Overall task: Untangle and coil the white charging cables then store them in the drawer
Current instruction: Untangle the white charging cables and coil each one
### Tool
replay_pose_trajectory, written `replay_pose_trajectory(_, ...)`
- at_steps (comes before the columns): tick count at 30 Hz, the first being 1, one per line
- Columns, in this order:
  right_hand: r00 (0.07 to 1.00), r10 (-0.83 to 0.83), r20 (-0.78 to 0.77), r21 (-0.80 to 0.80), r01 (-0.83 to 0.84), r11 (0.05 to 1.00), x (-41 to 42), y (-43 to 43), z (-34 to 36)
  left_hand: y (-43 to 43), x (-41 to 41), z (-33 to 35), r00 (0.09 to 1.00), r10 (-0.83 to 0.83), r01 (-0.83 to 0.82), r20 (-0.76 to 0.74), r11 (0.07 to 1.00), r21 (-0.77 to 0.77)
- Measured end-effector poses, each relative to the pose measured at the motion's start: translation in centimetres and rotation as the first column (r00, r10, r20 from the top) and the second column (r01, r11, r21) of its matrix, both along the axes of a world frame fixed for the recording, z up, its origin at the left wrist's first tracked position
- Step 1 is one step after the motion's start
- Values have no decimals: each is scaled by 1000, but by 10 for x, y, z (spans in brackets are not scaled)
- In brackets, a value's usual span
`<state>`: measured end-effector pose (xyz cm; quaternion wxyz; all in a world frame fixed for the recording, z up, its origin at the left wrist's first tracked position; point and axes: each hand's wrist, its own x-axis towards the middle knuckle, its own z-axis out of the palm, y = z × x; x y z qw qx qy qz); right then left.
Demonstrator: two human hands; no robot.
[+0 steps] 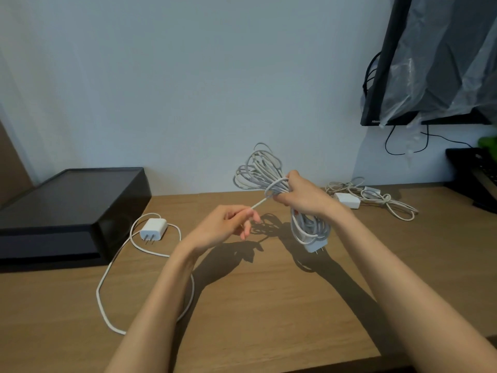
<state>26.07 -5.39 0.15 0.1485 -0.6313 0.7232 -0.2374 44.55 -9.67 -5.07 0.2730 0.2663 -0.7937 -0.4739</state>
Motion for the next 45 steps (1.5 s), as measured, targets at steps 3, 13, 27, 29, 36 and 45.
replay_pose_trajectory(3,999,-35,-13,-5,35,999,-5,1,-4,-3,4,1,999,-44,44,0,999,16)
replay_pose_trajectory(13,953,62,-298,124,-25,992,-17,-2,-3,-8,-10,-16,888,454,-346,-69,564,-749)
replay_pose_trajectory(27,805,248,-540,144,-202,969,-7,0,-29,-10,-15,-41,837,528,-36,145,318,-947)
replay_pose_trajectory(29,799,254,-545,127,-220,967,-7,0,-34,-13,-16,-45,865,468,-35,180,415,-909)
replay_pose_trajectory(36,778,221,-588,69,-224,972,-6,7,-57,-23,-17,-56,840,423,75,339,529,-845)
replay_pose_trajectory(45,745,122,-656,-92,-239,967,-27,32,-81,-12,-19,-57,872,246,69,422,794,-604)
